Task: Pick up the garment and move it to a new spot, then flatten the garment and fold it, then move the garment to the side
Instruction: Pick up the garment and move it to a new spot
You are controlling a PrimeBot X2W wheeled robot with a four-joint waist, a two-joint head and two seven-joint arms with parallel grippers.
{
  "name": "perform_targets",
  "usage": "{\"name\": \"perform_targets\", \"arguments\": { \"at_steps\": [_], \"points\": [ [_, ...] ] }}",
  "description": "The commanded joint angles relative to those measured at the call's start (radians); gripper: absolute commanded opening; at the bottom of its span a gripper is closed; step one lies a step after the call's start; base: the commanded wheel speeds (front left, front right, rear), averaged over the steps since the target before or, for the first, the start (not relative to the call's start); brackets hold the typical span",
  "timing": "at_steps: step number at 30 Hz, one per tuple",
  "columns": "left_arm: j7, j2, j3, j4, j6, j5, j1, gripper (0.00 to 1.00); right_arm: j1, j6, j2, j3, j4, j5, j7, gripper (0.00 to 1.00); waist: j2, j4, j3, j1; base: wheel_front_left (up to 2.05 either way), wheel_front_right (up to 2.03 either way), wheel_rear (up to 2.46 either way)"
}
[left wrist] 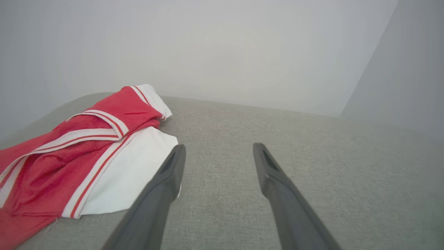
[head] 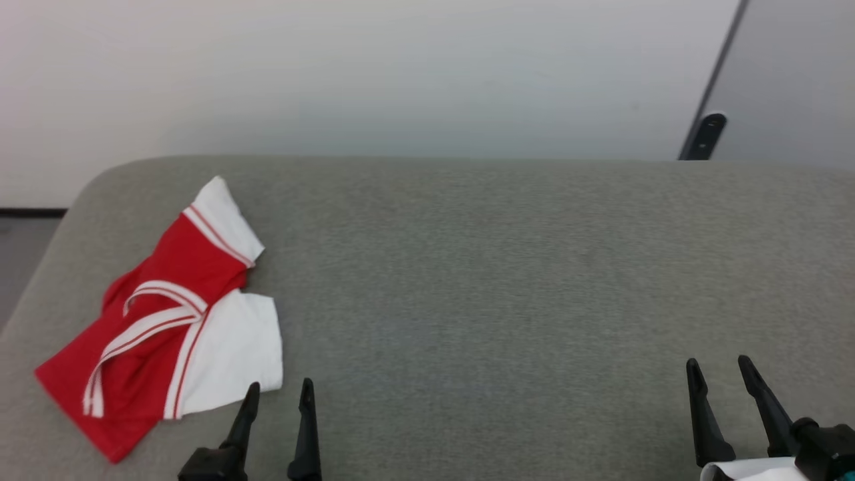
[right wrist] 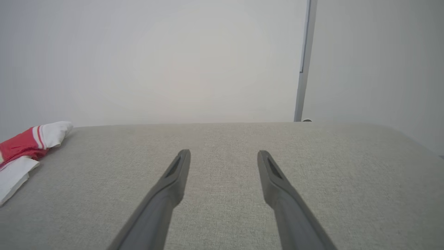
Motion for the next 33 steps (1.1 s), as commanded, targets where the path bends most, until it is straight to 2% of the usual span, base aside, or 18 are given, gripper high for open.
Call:
{"name": "perform_targets", "arguments": {
  "at_steps": [1, 5, 6, 22, 33],
  "points": [
    [-0.001, 0.0, -0.003, -0.003, 0.015, -0.005, -0.011, 1.0, -0.016, 0.0, -0.008, 0.009, -0.003, 0.005, 0.002, 1.0, 0.0, 0.062, 0.009, 0.0, 0.0, 0.0, 0.0],
    [-0.001, 0.0, -0.009, -0.004, 0.033, -0.01, -0.015, 1.0, -0.029, 0.0, -0.025, 0.024, -0.003, 0.008, 0.01, 1.0, 0.0, 0.137, 0.017, 0.0, 0.0, 0.0, 0.0],
    [-0.001, 0.0, -0.009, -0.004, 0.033, -0.01, -0.015, 1.0, -0.029, 0.0, -0.025, 0.024, -0.003, 0.008, 0.01, 1.0, 0.0, 0.137, 0.017, 0.0, 0.0, 0.0, 0.0],
    [-0.001, 0.0, -0.06, -0.009, 0.096, -0.071, -0.011, 1.0, -0.075, 0.0, -0.089, 0.121, -0.003, 0.029, 0.05, 1.0, 0.0, 0.461, 0.042, 0.0, 0.0, 0.0, 0.0],
    [-0.001, 0.0, -0.031, -0.113, 0.206, -0.141, 0.047, 1.0, -0.239, 0.0, -0.139, 0.306, 0.053, 0.084, 0.075, 1.0, 0.0, 0.492, 0.093, 0.0, 0.0, 0.0, 0.0]
  ]
}}
